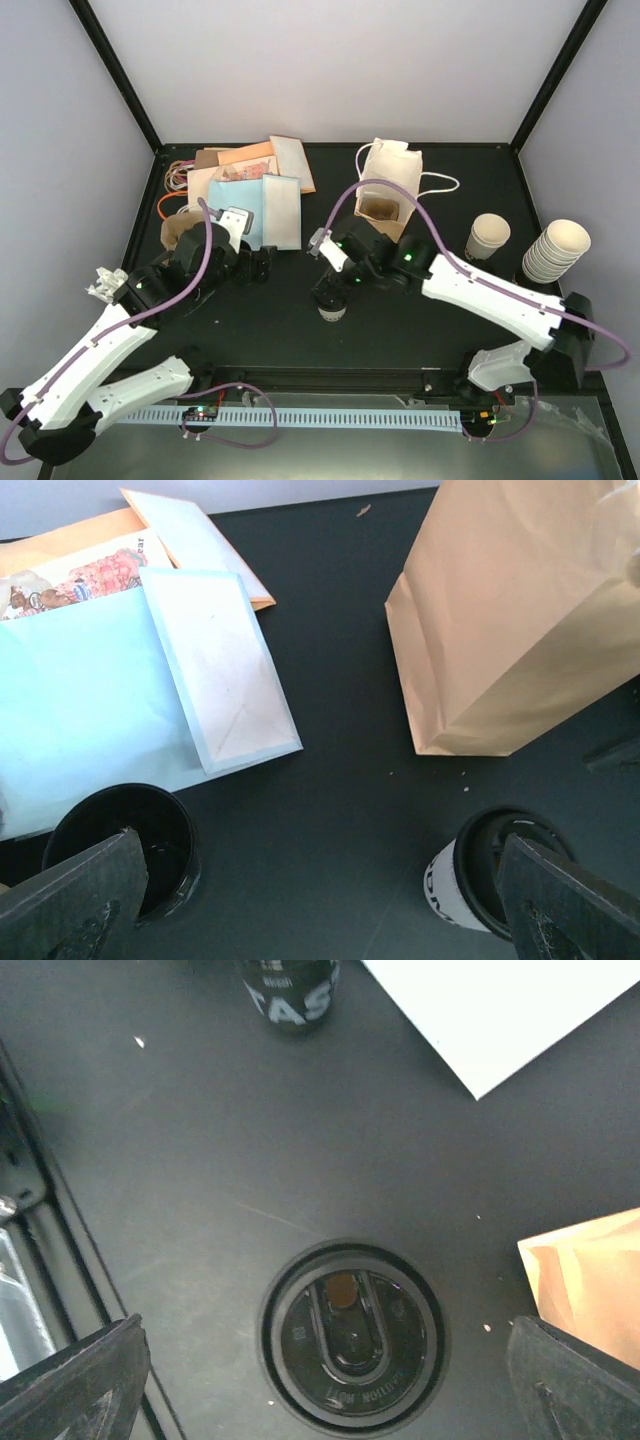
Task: Pack the takeout coffee
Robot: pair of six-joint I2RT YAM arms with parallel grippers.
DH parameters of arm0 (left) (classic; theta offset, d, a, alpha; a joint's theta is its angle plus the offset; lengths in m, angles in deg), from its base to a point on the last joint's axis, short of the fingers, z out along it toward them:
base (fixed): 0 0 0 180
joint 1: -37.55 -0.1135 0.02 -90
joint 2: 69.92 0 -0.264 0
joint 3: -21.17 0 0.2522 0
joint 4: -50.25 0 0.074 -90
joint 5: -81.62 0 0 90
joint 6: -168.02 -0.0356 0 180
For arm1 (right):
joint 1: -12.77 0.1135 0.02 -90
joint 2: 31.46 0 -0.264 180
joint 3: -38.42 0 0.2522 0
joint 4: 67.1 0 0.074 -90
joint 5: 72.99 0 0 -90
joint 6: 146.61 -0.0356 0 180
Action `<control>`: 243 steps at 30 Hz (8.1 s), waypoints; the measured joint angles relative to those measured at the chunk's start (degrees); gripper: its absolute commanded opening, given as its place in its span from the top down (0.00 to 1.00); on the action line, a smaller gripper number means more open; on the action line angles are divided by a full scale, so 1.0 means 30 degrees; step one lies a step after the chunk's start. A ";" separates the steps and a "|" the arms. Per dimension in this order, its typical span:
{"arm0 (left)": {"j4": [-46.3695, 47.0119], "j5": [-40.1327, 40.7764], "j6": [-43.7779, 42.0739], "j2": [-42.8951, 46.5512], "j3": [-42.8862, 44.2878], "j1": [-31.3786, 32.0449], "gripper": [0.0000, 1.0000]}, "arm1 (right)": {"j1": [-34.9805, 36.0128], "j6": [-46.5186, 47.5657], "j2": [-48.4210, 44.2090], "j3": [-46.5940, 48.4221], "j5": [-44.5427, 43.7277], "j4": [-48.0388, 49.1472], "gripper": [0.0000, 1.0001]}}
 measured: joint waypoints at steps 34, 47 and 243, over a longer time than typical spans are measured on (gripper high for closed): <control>0.1501 0.0612 -0.1370 0.1341 -0.2455 -0.0109 0.02 | 0.0656 0.1705 0.5880 0.2718 -0.1428 -0.4160 0.14; 0.1501 0.0612 -0.1370 0.1341 -0.2455 -0.0109 0.02 | 0.0656 0.1698 0.6040 0.2871 -0.1472 -0.4452 0.14; 0.6018 -0.0284 -1.1453 -0.6411 0.0627 0.6419 0.99 | 0.2149 -0.4612 -0.8327 -0.4044 -0.6113 -0.3570 0.50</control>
